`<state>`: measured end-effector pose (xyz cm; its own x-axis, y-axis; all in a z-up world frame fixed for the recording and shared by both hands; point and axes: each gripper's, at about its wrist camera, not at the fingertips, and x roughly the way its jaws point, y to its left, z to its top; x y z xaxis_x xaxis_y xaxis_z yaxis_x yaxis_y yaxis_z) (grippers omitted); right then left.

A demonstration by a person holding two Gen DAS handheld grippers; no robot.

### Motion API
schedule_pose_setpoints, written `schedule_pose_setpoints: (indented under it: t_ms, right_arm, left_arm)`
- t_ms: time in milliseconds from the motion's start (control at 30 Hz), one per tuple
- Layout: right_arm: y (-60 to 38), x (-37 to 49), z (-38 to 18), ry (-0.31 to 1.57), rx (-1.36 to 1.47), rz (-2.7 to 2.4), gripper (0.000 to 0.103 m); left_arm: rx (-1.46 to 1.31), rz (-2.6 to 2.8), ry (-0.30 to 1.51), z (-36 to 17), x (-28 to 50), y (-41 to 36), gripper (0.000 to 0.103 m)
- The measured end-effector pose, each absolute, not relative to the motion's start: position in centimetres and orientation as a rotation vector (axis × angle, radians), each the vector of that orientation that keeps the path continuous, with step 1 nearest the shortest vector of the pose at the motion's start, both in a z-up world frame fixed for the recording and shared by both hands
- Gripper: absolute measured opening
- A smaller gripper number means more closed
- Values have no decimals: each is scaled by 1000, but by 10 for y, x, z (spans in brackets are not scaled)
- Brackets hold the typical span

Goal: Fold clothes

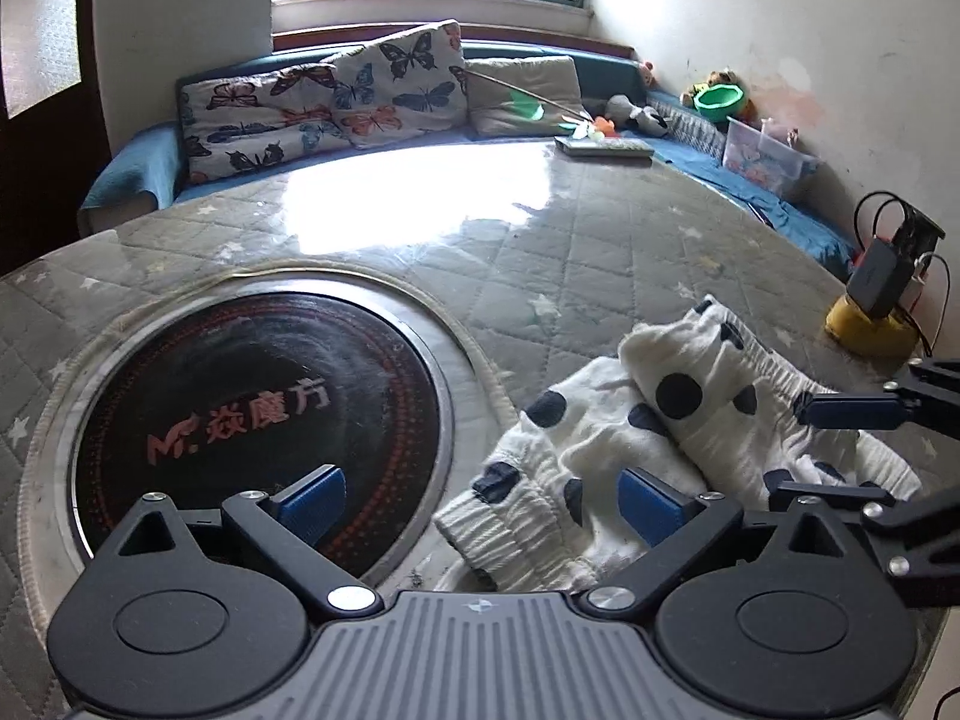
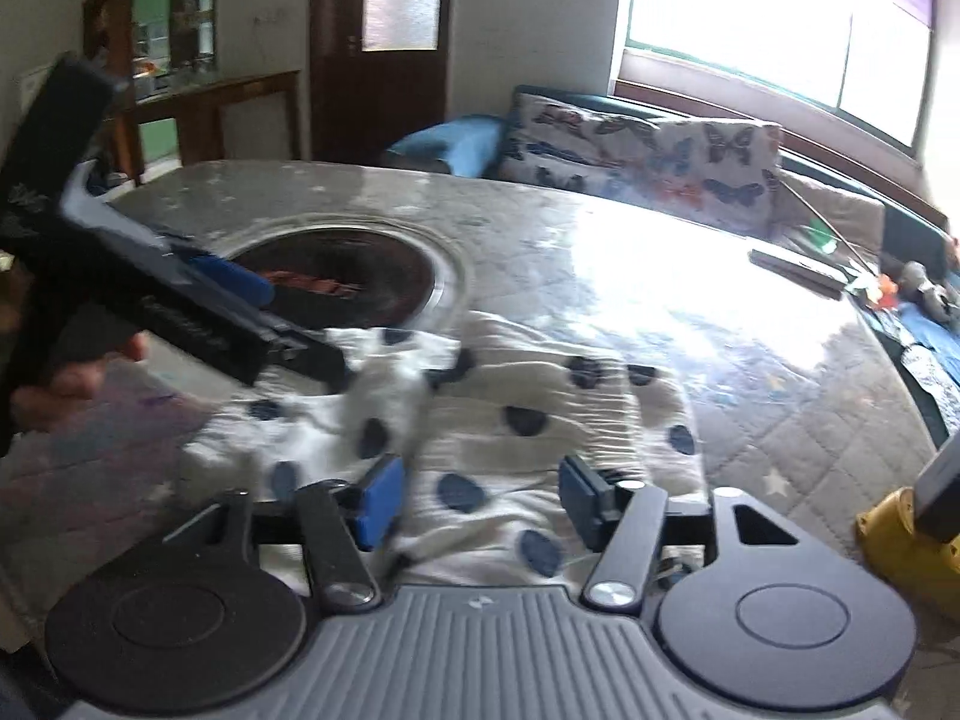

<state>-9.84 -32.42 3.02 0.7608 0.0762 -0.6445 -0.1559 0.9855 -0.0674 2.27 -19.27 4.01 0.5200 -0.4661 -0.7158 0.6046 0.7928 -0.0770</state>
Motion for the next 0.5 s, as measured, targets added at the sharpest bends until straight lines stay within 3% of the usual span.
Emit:
schedule_pose_setpoints:
  t_ms: [200, 300, 433, 500]
  right_arm:
    - [-334, -93, 19, 759, -84, 144, 58]
    - [-339, -92, 13, 792, -68, 158, 39]
    - [-342, -91, 12, 810, -59, 163, 13]
    - [-342, -89, 14, 803, -79, 154, 8]
  left_arm:
    - [220, -672, 807, 36, 20, -199, 50]
    - [235, -685, 812, 34, 18, -202, 35]
    - [250, -687, 802, 33, 10, -198, 27]
    - [250, -676, 783, 36, 7, -193, 25]
